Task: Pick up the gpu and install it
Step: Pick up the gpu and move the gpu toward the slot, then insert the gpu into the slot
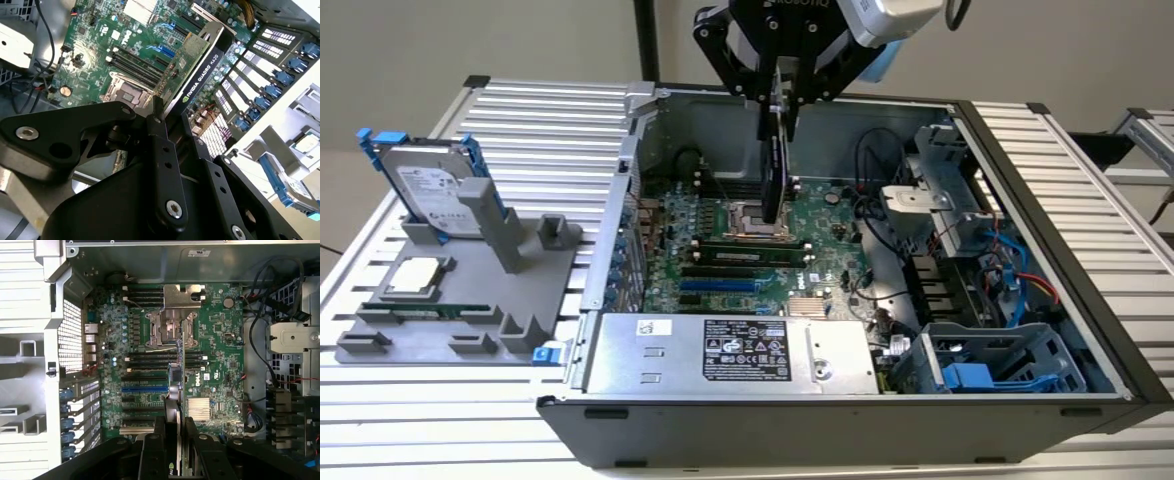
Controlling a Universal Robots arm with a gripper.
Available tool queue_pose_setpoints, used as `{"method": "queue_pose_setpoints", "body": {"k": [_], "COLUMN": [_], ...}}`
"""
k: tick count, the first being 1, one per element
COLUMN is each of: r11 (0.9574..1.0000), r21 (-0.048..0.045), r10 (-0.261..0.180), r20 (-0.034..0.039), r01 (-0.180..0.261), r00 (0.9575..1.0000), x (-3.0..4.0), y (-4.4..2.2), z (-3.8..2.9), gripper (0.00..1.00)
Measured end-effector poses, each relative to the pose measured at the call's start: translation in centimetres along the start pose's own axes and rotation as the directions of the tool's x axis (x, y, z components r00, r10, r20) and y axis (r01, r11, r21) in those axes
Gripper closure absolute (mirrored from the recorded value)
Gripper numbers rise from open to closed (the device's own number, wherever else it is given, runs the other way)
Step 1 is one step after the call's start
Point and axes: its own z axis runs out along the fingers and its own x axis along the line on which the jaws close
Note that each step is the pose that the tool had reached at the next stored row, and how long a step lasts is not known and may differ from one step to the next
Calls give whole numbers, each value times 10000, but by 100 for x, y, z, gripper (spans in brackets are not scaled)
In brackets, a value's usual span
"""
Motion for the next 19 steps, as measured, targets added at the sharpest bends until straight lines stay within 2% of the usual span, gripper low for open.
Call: {"method": "queue_pose_setpoints", "body": {"k": [9,19], "r11": [10000,9991], "r21": [1,-7], "r10": [-24,-416], "r20": [0,-19], "r01": [24,416], "r00": [10000,9991], "x": [0,0], "y": [0,0], "z": [0,0], "gripper": [100,100]}}
